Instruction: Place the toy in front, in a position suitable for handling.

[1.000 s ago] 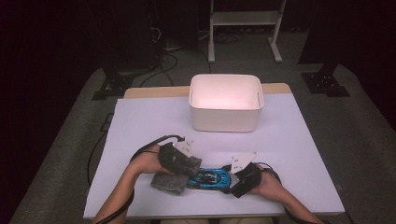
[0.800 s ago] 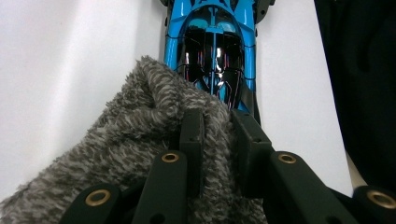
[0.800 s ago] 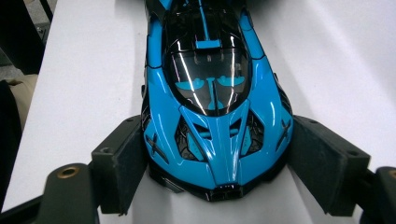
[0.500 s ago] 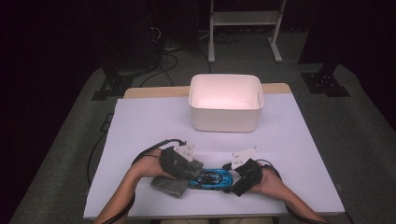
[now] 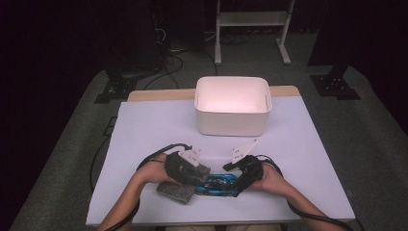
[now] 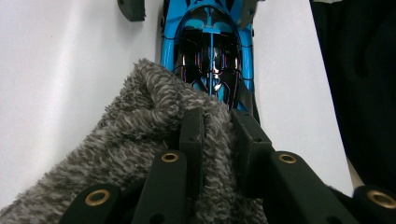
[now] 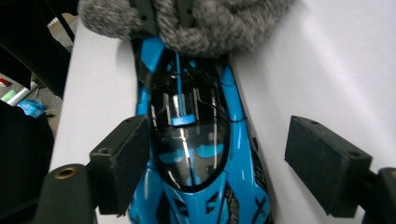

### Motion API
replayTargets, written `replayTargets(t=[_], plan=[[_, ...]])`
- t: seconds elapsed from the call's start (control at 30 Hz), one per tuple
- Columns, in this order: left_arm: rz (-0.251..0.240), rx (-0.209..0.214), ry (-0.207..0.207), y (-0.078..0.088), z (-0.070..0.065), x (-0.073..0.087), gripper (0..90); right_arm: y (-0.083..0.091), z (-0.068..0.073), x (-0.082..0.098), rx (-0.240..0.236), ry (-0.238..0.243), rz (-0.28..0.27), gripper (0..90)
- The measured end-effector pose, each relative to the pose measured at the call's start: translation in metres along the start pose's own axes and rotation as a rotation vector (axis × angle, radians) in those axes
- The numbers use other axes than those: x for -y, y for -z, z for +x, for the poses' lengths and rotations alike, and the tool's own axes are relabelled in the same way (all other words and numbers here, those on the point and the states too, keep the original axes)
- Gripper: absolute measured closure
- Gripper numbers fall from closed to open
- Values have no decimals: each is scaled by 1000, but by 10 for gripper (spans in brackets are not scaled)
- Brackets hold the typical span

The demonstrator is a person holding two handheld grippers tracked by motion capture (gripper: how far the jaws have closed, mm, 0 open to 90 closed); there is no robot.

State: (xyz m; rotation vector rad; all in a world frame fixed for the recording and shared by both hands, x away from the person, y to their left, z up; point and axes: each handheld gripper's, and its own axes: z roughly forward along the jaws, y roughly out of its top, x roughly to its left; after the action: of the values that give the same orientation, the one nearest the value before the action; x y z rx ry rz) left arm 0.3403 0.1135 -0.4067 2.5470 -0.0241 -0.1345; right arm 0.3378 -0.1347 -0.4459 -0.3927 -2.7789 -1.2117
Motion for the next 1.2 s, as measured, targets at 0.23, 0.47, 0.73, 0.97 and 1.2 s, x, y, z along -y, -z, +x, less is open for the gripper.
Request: replayTargets(t=[0.23,0.47,0.73,0.97,1.2], plan=[[7,-3,-1,0,-1,-1,752,-5,-6,4,-54,-72,4,210],[13,-4,0,4,-1,-3,746,-7,-5,8,-98,-121,-16,287],[-3,-12,11,13,2,-13,726,-5,5,8,-37,-77,-32,286],[-7,12,35,12,9,-21,703,-2,25,7,75,38,-50,287],[33,24,12,9,8,-32,698,0,42,8,170,126,-59,289]])
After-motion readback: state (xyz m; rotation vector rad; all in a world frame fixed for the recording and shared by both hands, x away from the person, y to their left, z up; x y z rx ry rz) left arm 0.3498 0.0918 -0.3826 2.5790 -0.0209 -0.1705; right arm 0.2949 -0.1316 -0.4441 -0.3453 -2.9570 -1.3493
